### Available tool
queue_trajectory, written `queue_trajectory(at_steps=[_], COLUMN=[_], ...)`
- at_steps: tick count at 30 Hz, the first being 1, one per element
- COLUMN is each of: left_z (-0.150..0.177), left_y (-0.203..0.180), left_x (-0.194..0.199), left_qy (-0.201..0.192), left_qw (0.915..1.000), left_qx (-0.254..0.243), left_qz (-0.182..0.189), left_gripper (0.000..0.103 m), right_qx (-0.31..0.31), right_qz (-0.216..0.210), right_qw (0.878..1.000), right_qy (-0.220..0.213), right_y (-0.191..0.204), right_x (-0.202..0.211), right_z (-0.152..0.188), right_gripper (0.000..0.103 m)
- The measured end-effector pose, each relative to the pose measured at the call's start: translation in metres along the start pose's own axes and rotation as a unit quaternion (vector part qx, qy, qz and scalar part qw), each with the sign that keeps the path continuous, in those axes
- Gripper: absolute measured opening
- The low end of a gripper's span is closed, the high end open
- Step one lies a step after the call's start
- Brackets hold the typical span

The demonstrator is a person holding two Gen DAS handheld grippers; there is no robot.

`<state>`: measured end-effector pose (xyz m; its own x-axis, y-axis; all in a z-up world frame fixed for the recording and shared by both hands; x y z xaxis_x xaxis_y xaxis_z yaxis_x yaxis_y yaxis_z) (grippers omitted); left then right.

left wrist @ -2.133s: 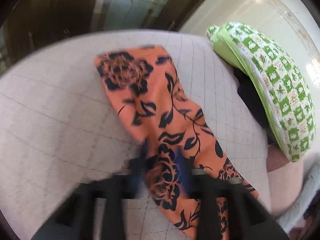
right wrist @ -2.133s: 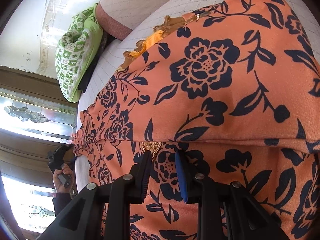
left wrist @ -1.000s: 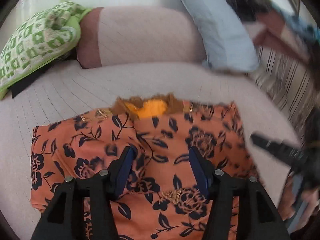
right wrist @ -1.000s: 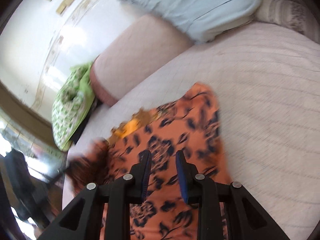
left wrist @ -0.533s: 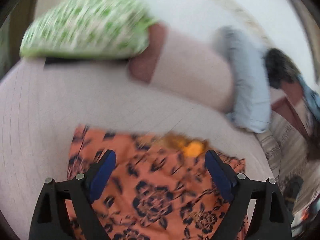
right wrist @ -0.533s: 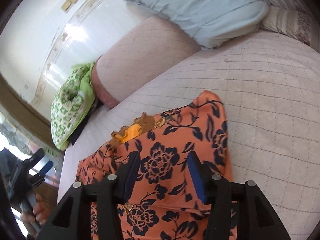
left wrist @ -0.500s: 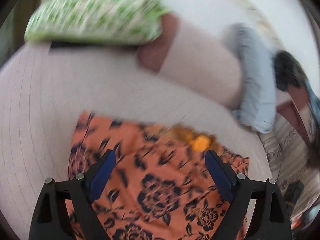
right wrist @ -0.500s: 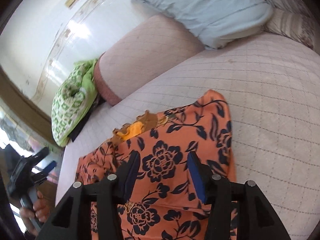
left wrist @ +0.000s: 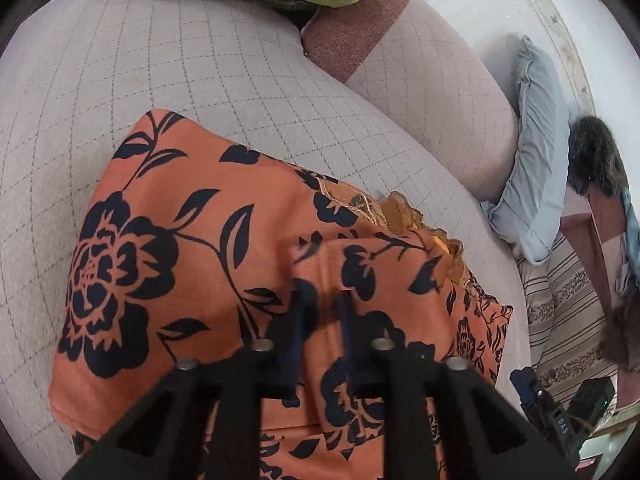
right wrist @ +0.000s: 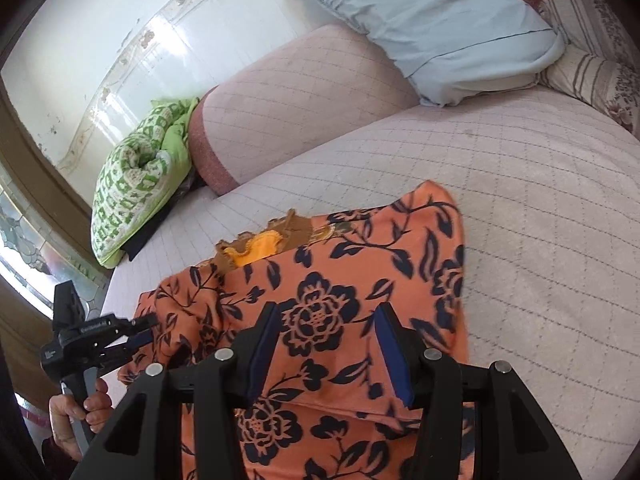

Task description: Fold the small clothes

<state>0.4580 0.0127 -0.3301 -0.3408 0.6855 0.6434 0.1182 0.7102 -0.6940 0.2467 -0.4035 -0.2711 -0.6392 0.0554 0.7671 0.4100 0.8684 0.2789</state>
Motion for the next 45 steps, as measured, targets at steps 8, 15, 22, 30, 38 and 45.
queue_trajectory(at_steps=[8, 15, 22, 30, 38, 45], left_z=[0.029, 0.089, 0.068, 0.047, 0.061, 0.079], left_y=[-0.08, -0.179, -0.158, -0.019, 0.002, -0.012], left_x=[-0.049, -0.127, -0.055, 0.031, 0.016, 0.011], left_qy=[0.044, 0.159, 0.071, -0.008, 0.012, 0.01], left_qw=[0.9962, 0.9764, 0.9844, 0.9772, 0.973, 0.955], left_qx=[-0.072, -0.131, -0.158, -0.08, -0.116, -0.182], left_qz=[0.022, 0.064, -0.03, -0.197, -0.199, -0.234], left_gripper=[0.01, 0.01, 0.048, 0.048, 0.08, 0.087], right_qx=[-0.067, -0.134, -0.106, -0.014, 0.036, 0.096], right_qz=[-0.001, -0.019, -0.076, -0.094, 0.011, 0.039], right_qw=[0.998, 0.99, 0.991, 0.994, 0.994, 0.991], right_qy=[-0.014, -0.028, -0.01, 0.044, 0.107, 0.083], right_y=[-0.053, -0.094, -0.063, 0.021, 0.032, 0.04], right_x=[0.013, 0.029, 0.032, -0.002, -0.068, -0.052], right_z=[-0.023, -0.042, -0.04, -0.007, 0.027, 0.037], right_gripper=[0.053, 0.053, 0.053, 0.053, 0.05, 0.049])
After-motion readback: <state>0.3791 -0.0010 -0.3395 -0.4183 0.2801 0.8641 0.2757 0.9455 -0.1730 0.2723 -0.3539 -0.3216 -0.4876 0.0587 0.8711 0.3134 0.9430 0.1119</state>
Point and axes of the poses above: each gripper's, at about its wrist camera, not at the fingertips, and x roughly against the way its jaws point, y to its left, z to its underside, the point moved 8 cm from there along -x, roughly the way its jaws point, and after that the axes turned 13 degrees about z, right-handed, at the moved point
